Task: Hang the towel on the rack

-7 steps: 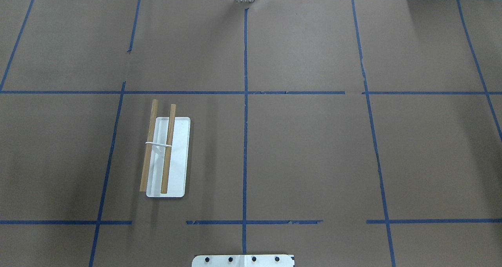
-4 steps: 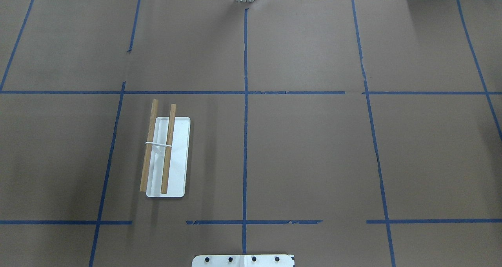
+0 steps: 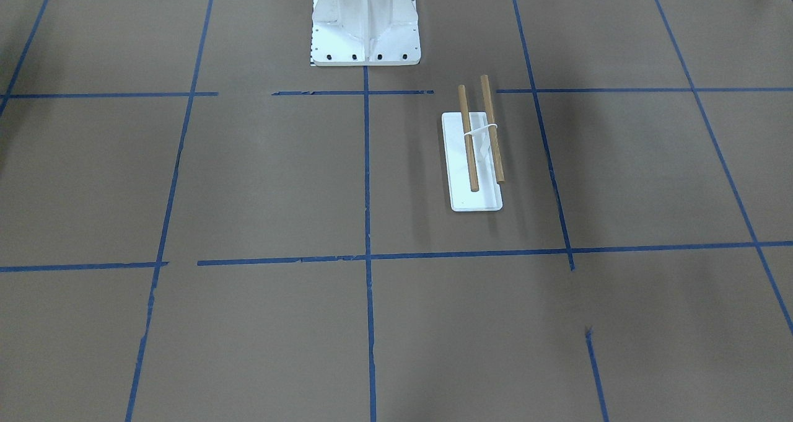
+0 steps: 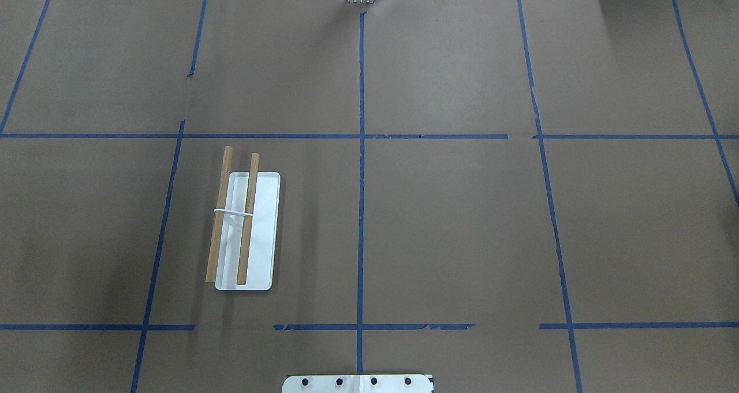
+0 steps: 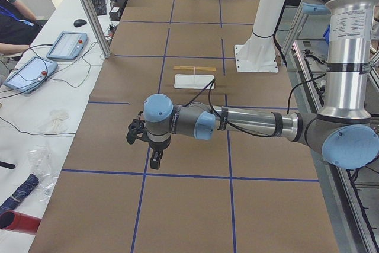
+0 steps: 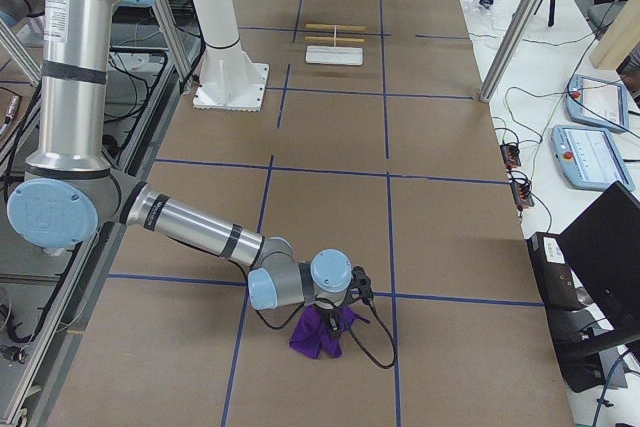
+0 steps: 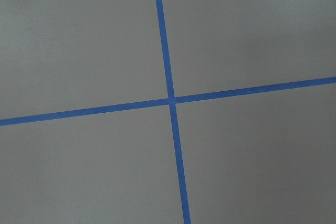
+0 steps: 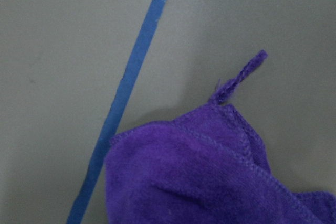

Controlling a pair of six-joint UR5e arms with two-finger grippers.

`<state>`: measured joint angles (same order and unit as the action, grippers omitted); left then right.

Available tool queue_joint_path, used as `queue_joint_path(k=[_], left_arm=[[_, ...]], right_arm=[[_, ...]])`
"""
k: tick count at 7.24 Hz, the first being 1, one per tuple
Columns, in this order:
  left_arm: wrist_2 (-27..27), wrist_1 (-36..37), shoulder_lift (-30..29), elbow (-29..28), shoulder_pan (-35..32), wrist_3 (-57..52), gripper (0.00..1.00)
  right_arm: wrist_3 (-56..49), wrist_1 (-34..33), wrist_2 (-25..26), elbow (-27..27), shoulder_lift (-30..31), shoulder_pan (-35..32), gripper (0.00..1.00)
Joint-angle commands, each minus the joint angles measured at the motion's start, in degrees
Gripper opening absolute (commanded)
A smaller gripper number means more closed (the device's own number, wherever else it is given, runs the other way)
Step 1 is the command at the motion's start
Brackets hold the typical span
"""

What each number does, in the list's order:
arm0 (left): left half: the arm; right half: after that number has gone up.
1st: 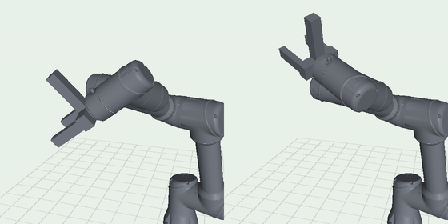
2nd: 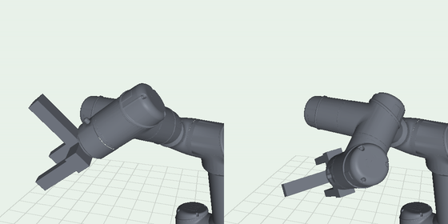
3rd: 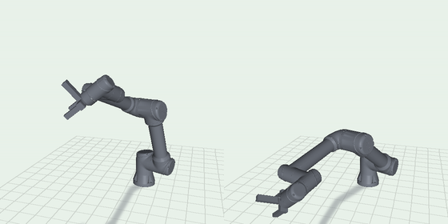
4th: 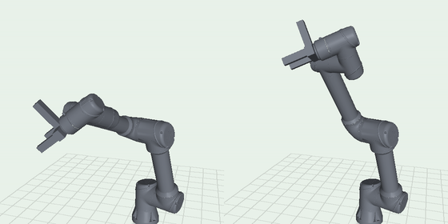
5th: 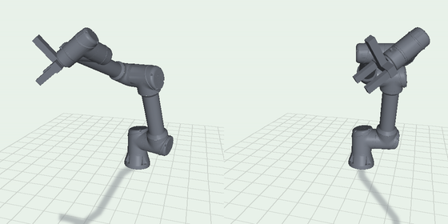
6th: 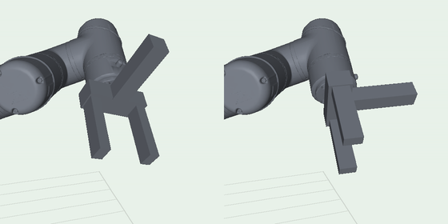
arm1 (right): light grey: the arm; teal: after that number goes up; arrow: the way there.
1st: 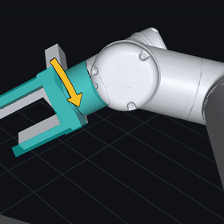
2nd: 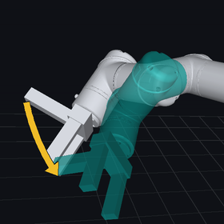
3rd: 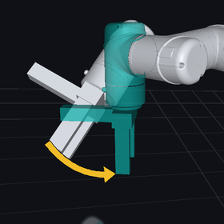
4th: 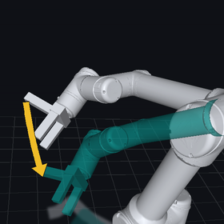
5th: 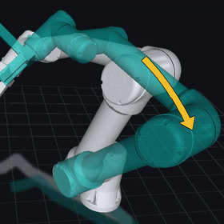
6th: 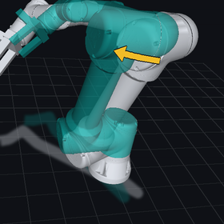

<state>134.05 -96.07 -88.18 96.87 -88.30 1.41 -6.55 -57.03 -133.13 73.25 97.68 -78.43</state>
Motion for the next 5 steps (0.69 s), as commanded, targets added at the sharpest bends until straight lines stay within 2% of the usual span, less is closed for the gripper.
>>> queue_joint_path(k=[1,2,3,5], left_arm=[[0.1,0.0,0.0,0.2,0.0,0.0,1.0],[0.1,0.1,0.0,0.3,0.1,0.0,1.0],[0.1,0.0,-0.1,0.2,0.1,0.0,1.0],[0.2,0.1,0.0,0.3,0.1,0.0,1.0]], right_arm=[[0.0,0.1,1.7,-0.7,0.1,1.2,1.0],[0.0,0.2,1.6,-1.3,0.1,1.2,0.61],[-1.2,0.5,1.7,-1.2,0.1,1.2,0.01],[-0.6,3.1,2.4,-1.1,0.8,1.1,0.0]])
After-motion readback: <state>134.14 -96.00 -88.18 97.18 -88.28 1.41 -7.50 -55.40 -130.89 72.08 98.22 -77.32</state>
